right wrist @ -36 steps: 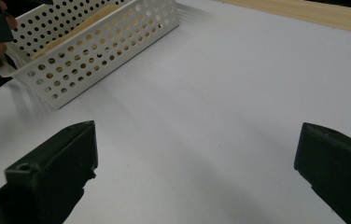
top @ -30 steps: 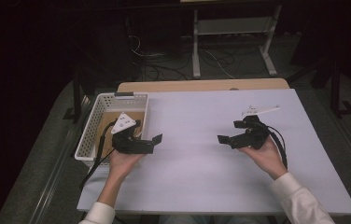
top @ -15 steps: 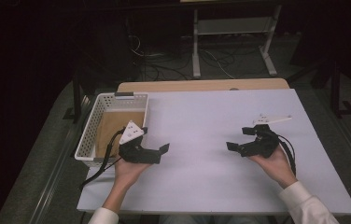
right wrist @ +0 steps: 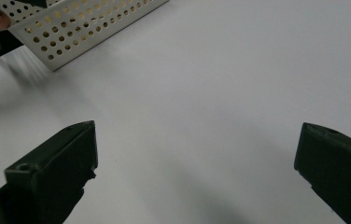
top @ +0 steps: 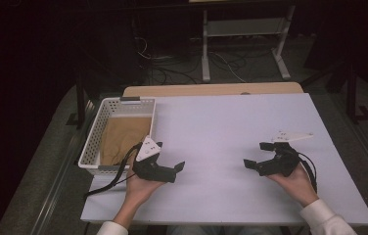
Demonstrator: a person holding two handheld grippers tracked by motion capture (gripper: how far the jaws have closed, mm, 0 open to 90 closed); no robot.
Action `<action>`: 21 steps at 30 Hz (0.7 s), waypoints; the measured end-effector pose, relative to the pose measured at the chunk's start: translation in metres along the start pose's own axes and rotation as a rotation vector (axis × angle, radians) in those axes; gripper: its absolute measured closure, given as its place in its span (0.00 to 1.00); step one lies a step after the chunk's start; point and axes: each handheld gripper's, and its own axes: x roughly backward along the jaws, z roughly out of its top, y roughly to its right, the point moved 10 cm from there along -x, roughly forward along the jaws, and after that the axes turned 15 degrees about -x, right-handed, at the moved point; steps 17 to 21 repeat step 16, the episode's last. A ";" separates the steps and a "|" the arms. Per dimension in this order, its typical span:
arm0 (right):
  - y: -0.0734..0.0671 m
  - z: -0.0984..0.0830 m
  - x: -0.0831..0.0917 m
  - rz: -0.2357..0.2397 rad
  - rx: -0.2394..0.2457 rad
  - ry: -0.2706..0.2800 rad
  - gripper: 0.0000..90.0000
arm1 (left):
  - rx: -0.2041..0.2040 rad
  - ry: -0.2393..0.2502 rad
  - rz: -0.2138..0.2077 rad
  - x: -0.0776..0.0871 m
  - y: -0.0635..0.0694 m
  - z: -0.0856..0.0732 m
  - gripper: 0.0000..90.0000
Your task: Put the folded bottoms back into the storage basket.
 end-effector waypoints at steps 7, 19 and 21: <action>0.004 -0.011 0.005 -0.005 -0.005 0.003 0.00 | -0.011 0.008 0.005 0.003 0.007 -0.001 0.01; 0.008 -0.021 0.012 -0.012 -0.011 0.012 0.00 | -0.006 0.014 0.010 0.003 0.008 -0.001 0.01; 0.008 -0.021 0.012 -0.012 -0.011 0.012 0.00 | -0.006 0.014 0.010 0.003 0.008 -0.001 0.01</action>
